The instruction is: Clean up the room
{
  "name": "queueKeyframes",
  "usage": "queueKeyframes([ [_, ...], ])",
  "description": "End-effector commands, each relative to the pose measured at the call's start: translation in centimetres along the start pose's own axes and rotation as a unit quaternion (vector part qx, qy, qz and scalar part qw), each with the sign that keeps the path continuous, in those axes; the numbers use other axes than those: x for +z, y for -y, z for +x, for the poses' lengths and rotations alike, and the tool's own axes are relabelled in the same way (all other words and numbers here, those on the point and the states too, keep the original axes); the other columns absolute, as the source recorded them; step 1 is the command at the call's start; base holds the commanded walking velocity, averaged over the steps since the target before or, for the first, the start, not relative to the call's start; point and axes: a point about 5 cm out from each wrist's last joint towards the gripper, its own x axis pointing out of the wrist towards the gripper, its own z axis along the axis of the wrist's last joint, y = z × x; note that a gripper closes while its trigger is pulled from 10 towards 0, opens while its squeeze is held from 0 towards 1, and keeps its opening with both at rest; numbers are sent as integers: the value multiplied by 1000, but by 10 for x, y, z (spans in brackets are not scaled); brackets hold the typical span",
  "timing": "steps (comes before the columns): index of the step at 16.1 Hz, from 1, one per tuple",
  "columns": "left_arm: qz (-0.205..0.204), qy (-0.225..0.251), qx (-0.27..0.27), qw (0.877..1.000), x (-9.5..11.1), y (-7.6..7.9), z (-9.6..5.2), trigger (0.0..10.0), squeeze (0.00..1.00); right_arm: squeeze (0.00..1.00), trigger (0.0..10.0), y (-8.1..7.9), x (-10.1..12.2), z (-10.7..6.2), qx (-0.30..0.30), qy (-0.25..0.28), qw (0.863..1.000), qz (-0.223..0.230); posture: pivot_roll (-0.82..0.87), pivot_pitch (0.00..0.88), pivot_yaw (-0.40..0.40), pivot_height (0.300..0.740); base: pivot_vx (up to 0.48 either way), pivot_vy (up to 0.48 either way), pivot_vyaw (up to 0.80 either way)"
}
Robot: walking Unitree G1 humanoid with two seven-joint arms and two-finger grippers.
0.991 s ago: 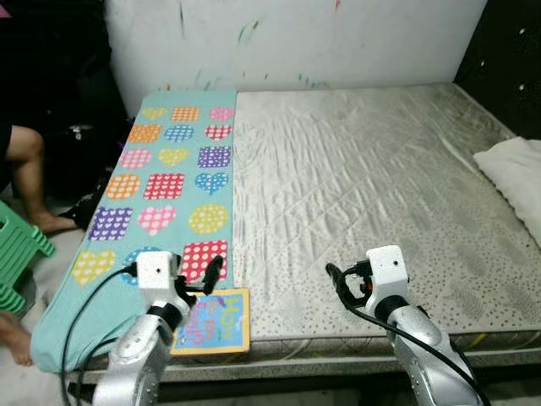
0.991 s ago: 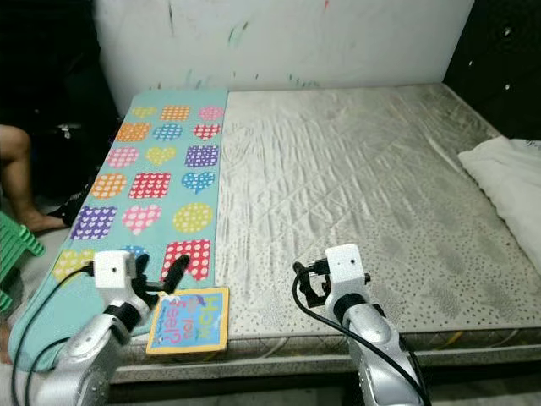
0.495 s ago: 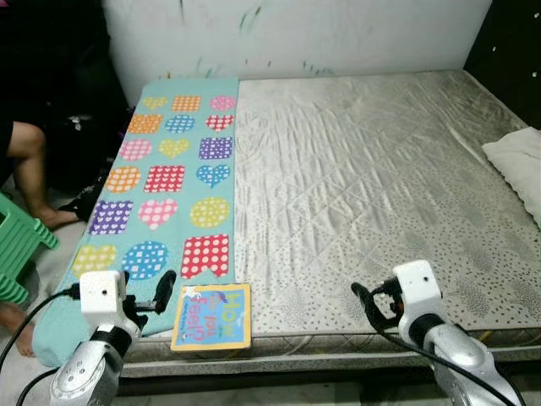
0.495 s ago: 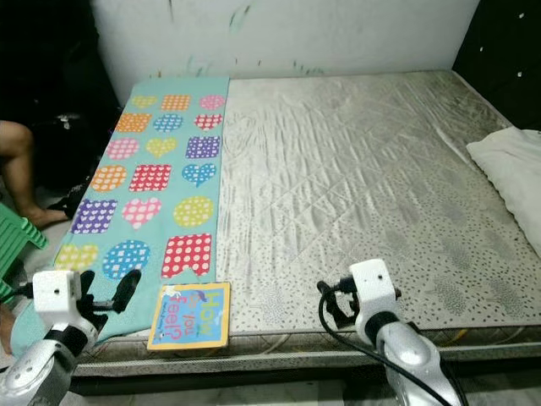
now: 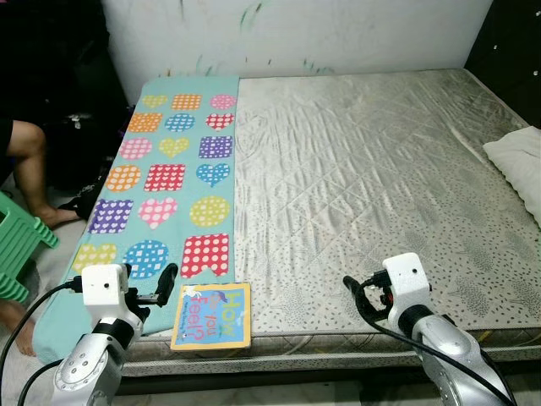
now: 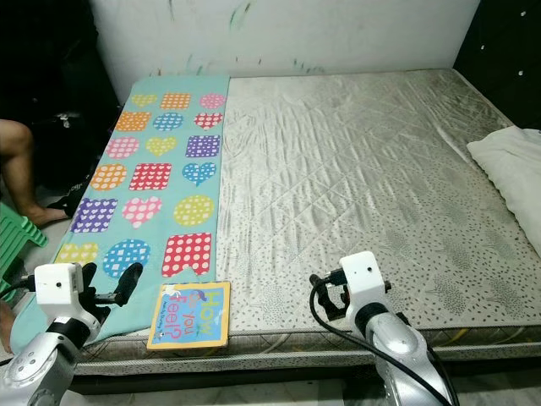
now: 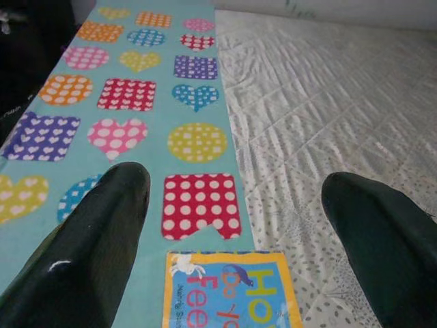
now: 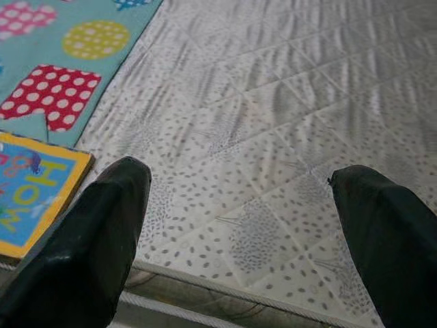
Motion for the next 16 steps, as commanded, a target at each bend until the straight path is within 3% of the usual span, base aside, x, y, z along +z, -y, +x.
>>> queueKeyframes([
  [1,15,6,2,1000,4,-1,3,10000,0,0,10000,0,0,2,-3,0,1000,-3,-144,60,35,740,0,0,0],
  [9,27,11,-4,1000,4,3,8,10000,0,0,10000,-1,0,4,6,4,1000,-8,-143,52,31,725,0,0,0],
  [16,20,11,3,1000,5,4,17,10000,0,0,10000,-2,4,7,18,19,1000,-11,-151,41,31,645,0,0,0],
])
